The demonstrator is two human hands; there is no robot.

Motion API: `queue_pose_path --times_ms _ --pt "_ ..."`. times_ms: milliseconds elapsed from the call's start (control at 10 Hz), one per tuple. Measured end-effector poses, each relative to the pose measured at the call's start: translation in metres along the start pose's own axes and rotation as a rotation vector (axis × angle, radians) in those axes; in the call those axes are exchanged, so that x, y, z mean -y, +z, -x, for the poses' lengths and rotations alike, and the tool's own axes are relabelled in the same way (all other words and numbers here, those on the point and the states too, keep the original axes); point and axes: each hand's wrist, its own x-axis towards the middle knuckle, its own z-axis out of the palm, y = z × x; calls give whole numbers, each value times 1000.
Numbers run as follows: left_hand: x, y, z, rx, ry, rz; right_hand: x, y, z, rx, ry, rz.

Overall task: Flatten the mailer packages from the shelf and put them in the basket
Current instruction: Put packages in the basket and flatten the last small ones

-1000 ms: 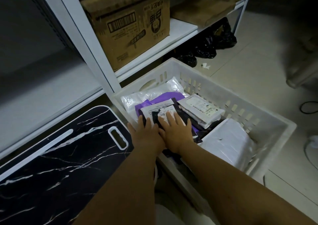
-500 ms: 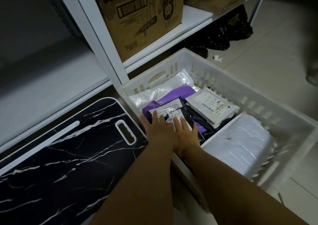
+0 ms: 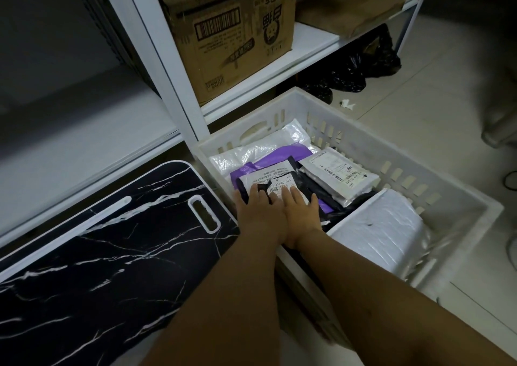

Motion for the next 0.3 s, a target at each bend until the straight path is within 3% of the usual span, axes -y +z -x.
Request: queue_pose_path --times_ms 300 --pt "-4 -22 14 -77 58 186 -12 -31 21 -171 35 -135"
